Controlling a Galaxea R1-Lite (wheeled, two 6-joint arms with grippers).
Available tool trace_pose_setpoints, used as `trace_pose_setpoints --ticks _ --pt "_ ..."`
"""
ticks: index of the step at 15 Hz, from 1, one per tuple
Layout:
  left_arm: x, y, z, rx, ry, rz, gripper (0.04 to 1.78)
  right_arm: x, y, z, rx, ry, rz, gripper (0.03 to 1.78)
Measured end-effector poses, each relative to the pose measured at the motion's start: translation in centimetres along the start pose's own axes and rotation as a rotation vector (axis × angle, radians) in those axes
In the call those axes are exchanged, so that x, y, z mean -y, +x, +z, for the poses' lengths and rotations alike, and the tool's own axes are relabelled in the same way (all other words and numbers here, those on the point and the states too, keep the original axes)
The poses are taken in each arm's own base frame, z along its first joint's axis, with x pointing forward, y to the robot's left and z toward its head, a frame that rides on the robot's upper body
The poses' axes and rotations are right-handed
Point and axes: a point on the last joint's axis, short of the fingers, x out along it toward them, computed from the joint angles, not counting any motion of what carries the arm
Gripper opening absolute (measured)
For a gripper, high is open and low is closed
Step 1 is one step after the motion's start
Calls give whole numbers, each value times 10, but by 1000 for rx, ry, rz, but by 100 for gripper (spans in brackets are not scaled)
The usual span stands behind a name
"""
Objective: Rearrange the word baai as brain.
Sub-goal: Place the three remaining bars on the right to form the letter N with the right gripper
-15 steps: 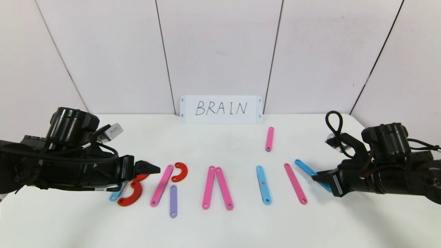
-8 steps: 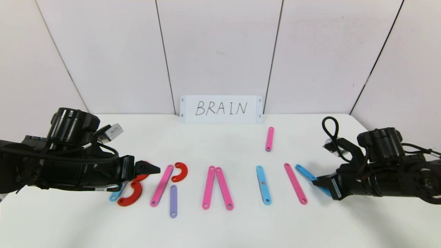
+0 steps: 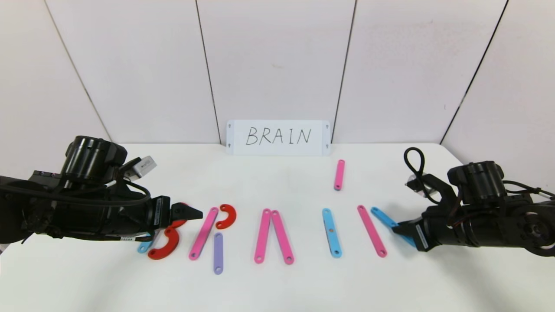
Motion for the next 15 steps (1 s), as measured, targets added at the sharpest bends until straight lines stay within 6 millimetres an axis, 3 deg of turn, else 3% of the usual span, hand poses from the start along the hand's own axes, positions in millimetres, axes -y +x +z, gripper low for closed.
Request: trace_pose_setpoints --ticks 10,12,15 --pt "0 0 0 -1 1 -1 174 2 11 2 42 -14 -12 35" --pt "0 0 0 -1 1 -2 174 2 13 0 32 -8 -9 52" --pt "0 0 0 -1 1 -2 174 3 13 -2 30 -2 -12 97"
